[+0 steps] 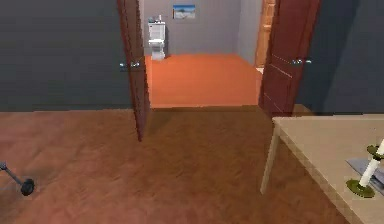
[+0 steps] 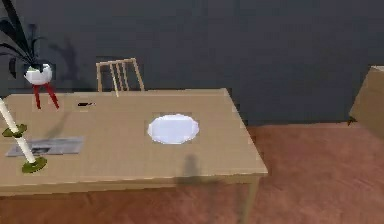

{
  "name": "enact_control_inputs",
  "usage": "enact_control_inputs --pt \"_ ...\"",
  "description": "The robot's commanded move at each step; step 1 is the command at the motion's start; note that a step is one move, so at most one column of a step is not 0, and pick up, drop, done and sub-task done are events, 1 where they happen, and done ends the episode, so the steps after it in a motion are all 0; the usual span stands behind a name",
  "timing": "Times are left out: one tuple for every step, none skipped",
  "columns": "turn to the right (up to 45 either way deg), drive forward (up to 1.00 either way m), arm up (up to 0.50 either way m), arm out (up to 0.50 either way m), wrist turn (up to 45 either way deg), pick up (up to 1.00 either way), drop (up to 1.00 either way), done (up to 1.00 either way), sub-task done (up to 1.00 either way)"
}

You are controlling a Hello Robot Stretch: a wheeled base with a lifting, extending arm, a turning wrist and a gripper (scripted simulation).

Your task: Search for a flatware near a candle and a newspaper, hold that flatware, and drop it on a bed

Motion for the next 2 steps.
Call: enact_control_inputs --pt "45.0 0.00 0.00 0.00 0.0 0.00 0.00 0.00 0.00" --pt "30.0 0.00 0.00 0.00 0.0 0.00 0.00 0.00 0.00"
